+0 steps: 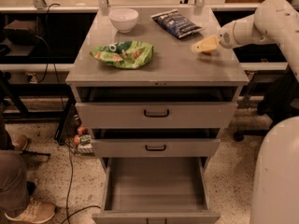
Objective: Place orange into bottom drawer
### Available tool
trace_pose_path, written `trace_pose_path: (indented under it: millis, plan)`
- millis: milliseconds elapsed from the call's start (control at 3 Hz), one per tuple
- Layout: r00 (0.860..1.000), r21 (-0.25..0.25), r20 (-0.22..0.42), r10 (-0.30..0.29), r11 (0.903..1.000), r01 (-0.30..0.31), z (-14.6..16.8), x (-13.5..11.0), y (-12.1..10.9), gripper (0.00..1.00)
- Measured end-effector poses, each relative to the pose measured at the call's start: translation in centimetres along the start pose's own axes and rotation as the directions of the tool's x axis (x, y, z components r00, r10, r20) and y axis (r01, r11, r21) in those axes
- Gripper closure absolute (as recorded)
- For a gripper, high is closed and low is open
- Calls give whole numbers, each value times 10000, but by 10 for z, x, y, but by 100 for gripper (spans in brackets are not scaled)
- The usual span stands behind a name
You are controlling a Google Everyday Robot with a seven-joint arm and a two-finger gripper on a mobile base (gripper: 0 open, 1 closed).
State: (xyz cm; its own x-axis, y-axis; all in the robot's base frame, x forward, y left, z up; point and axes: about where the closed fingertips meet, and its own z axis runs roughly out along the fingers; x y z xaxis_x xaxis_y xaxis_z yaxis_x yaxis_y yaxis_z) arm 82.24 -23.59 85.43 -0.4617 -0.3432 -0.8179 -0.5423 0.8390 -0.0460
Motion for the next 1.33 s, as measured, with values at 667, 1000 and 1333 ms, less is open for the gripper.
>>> trace_pose_path:
  millis: [667,1000,1333]
  plan:
    - [9997,-298,241,17,9996,-10,2,-2,5,65]
    - [9998,-333,201,18,9994,-11,6,-1,7,88]
    - [9998,-184,198,-66,9998,70,-3,-2,9,100]
